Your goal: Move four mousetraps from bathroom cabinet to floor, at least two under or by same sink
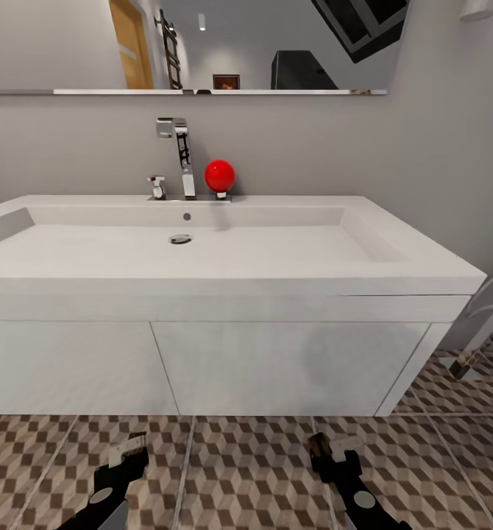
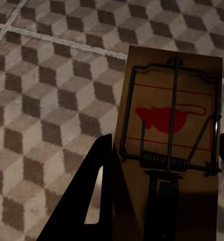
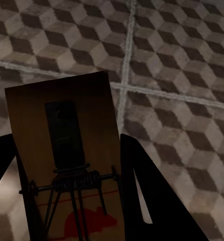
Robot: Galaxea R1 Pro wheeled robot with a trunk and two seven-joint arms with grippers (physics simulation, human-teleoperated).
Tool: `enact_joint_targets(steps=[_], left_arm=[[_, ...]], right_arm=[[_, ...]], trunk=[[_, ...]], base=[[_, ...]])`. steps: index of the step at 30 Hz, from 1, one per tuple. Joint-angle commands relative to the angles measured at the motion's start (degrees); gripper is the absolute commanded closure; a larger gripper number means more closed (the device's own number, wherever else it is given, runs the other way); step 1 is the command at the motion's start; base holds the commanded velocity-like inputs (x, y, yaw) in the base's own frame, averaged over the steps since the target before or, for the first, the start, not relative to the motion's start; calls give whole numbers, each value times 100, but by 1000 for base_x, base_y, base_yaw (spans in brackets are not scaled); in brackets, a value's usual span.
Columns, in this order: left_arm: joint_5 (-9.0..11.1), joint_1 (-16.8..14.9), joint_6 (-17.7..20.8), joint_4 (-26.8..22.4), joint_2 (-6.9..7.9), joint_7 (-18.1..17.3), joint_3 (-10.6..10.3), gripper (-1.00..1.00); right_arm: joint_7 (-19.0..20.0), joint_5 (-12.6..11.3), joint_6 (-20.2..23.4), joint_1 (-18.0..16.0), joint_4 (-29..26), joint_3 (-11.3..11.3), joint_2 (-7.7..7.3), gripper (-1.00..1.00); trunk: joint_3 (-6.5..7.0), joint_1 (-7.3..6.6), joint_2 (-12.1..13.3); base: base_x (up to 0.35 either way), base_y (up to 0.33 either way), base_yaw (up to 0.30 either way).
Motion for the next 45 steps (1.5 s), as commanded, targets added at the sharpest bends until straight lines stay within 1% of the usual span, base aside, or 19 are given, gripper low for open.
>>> enact_joint_targets(steps=[1,7,17,21,24,45], left_arm=[[43,-12,-25,-8,12,50,-50,100],[47,-27,-24,-9,-13,47,-50,100],[36,-32,-62,-32,6,46,-50,100],[-50,-37,-69,-43,7,23,-50,100],[-76,-42,-75,-44,-6,60,-50,100],[-90,-55,-76,-45,16,73,-50,100]], right_arm=[[-34,28,-10,-3,-1,14,-1,100],[-65,28,-5,-3,1,17,-1,100],[-69,28,-5,-3,10,18,-1,100],[-69,34,-5,-3,10,18,1,100],[-69,35,-5,-3,8,18,0,100],[-78,28,-17,-3,5,18,-1,100]], trunk=[[-5,-1,-2],[-5,-1,-2],[-226,25,-15],[-315,35,-21],[-382,43,-25],[-847,97,-53]], base=[[0,0,0],[0,0,0],[0,0,0],[0,0,0],[0,0,0],[0,0,0]])
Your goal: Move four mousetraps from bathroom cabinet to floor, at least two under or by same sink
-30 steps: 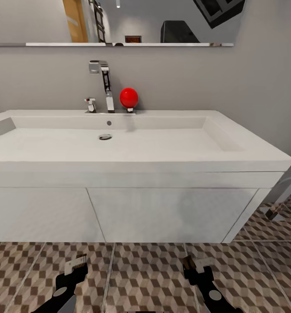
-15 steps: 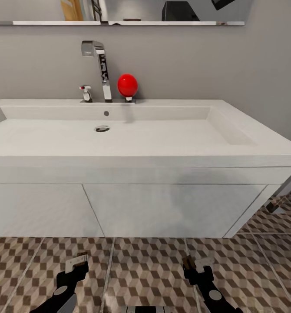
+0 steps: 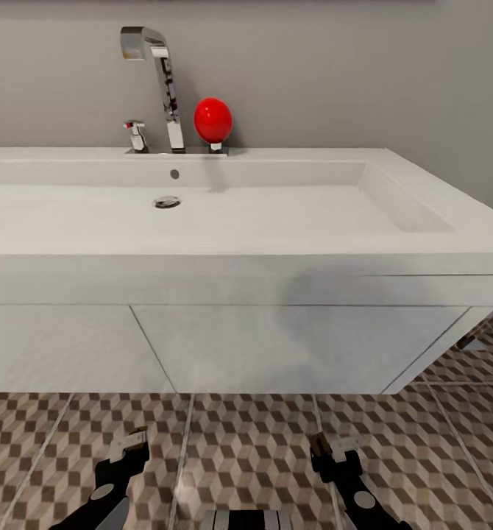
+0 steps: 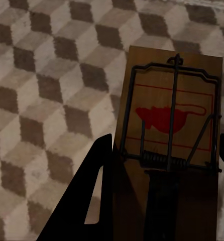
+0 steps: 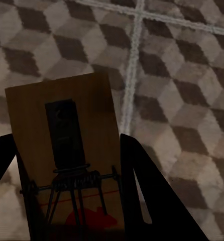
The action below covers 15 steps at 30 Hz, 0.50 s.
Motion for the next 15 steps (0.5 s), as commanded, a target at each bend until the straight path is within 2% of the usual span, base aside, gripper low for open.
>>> enact_joint_targets(steps=[1,11,15], left_arm=[[41,-5,-26,-6,8,58,-50,100],[49,-5,-35,-11,9,50,-50,100],[50,-5,-158,-11,11,56,-50,100]], right_arm=[[-30,32,-10,-3,6,16,-1,100],[-30,32,-14,-3,9,16,-1,100],[-30,32,-15,-3,10,16,-1,100]], trunk=[[-5,-1,-2],[-5,-1,-2],[-5,-1,-2]], base=[[0,0,0],[0,0,0],[0,0,0]])
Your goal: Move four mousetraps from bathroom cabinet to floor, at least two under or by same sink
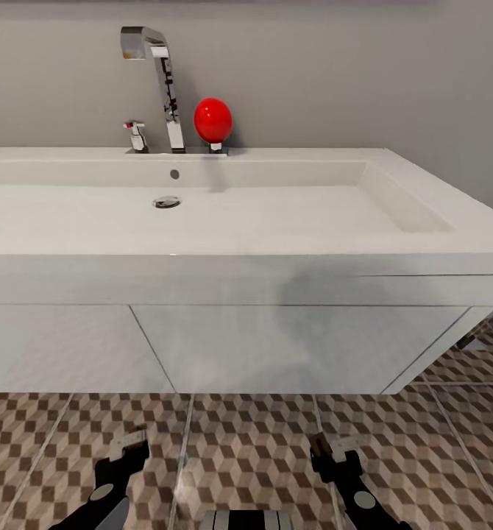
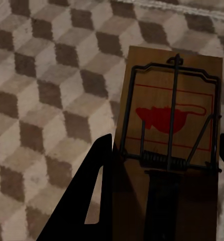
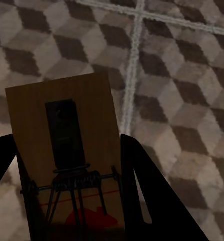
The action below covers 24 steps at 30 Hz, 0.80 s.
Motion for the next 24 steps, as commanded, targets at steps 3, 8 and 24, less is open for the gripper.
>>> enact_joint_targets(steps=[3,8,24], left_arm=[[36,-5,-212,-3,8,69,-50,100],[33,-5,-266,-1,6,78,-45,100],[33,-5,-275,-1,7,79,-43,100]], right_arm=[[-30,32,-16,-3,5,16,-1,100],[-30,32,-20,-3,5,16,-1,100],[-30,32,-20,-3,4,16,-1,100]], trunk=[[-4,-1,-2],[-4,-1,-2],[-48,4,-4]], base=[[0,0,0],[147,0,0],[29,0,0]])
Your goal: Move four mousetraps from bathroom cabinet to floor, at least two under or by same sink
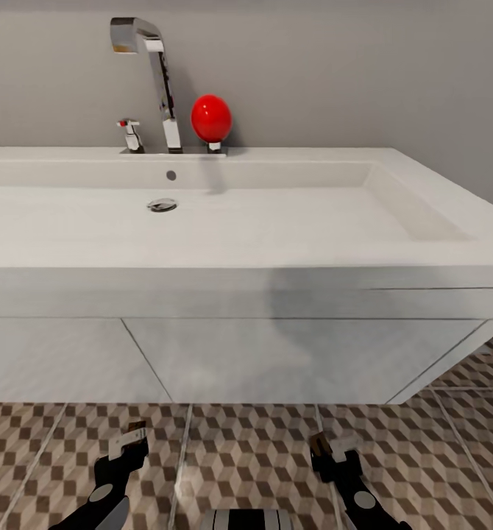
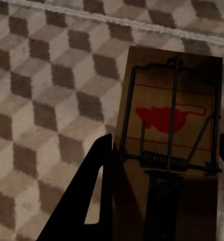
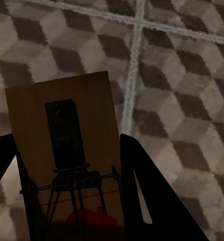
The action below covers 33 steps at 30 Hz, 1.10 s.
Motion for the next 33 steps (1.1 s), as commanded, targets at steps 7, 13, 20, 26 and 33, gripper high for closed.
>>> enact_joint_targets(steps=[7,13,20,26,33], left_arm=[[35,-5,-13,-6,8,60,-48,100],[35,-5,-12,-6,1,60,-48,100],[35,-5,-12,-6,6,60,-48,100],[35,-5,-19,-6,7,60,-48,100],[35,-5,-20,-6,1,54,-48,100]], right_arm=[[-30,32,-11,-3,7,16,-1,100],[-30,32,-11,-3,7,16,-1,100],[-30,32,-11,-3,7,16,-1,100],[-30,32,-11,-3,7,16,1,100],[-30,32,-10,-3,7,16,0,100]], trunk=[[-160,17,-11],[-293,32,-19],[-448,50,-29],[-581,66,-37],[-647,73,-41]], base=[[0,0,0],[0,0,0],[0,0,0],[0,0,0],[0,0,0]])
